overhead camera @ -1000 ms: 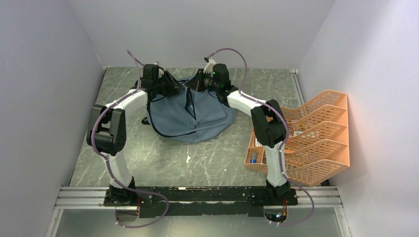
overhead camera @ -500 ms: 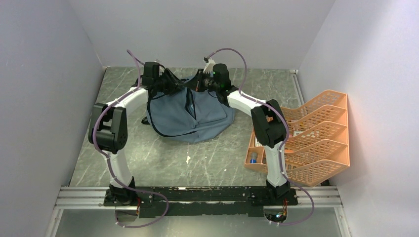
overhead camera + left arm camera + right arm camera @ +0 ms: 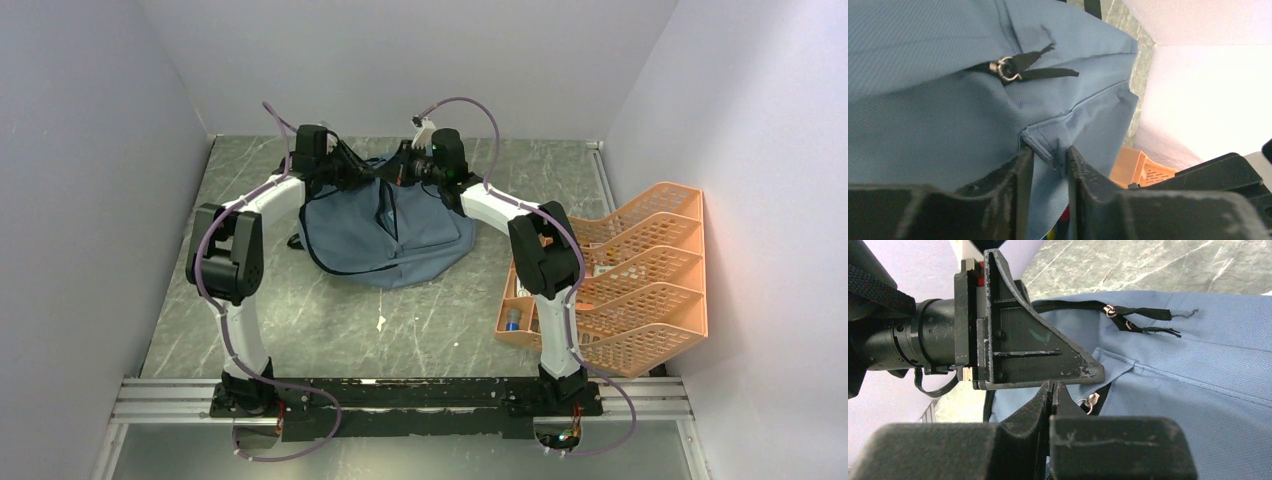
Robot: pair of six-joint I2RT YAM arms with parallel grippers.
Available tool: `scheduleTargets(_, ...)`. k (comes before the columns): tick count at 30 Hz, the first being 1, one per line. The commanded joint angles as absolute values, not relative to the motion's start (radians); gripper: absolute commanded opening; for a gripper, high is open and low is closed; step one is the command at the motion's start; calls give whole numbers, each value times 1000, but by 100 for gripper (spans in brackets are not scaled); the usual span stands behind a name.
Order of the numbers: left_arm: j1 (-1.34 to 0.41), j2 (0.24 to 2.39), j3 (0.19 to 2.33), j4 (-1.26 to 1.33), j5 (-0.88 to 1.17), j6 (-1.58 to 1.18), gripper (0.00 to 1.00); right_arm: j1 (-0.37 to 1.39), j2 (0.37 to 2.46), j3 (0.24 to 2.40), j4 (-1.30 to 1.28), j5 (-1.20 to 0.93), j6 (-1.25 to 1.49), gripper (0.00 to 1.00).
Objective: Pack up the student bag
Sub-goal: Zip the student bag at the center of the board.
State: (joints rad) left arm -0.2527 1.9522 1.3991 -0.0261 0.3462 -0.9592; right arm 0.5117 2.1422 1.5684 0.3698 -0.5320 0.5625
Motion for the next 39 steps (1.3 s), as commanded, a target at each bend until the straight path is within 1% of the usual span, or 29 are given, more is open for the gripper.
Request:
scheduleTargets(1, -294, 1985, 1451, 68, 443, -969, 27, 516, 2120, 1579, 382, -565, 553, 0)
scheduleTargets(3, -295, 1992, 1447, 82, 454, -966, 15, 517, 2120, 1579, 378, -566, 554, 0)
scheduleTargets(5, -295, 1998, 1443, 89, 458, -965, 8, 516, 2120, 1580, 371, -568, 550, 0)
scheduleTargets(6, -295, 2000, 1442, 90, 460, -965, 6, 517, 2120, 1580, 368, -569, 548, 0)
scheduleTargets(15, -272, 2039, 1486, 90, 457, -963, 5, 516, 2083, 1552, 283, -577, 467, 0)
scheduleTargets(26, -218, 2144, 1709, 2, 445, -950, 5, 517, 1988, 1471, 229, -636, 437, 0)
scheduleTargets(39, -138, 2173, 1762, -86, 410, -947, 5, 555, 1927, 1352, 139, -712, 390, 0)
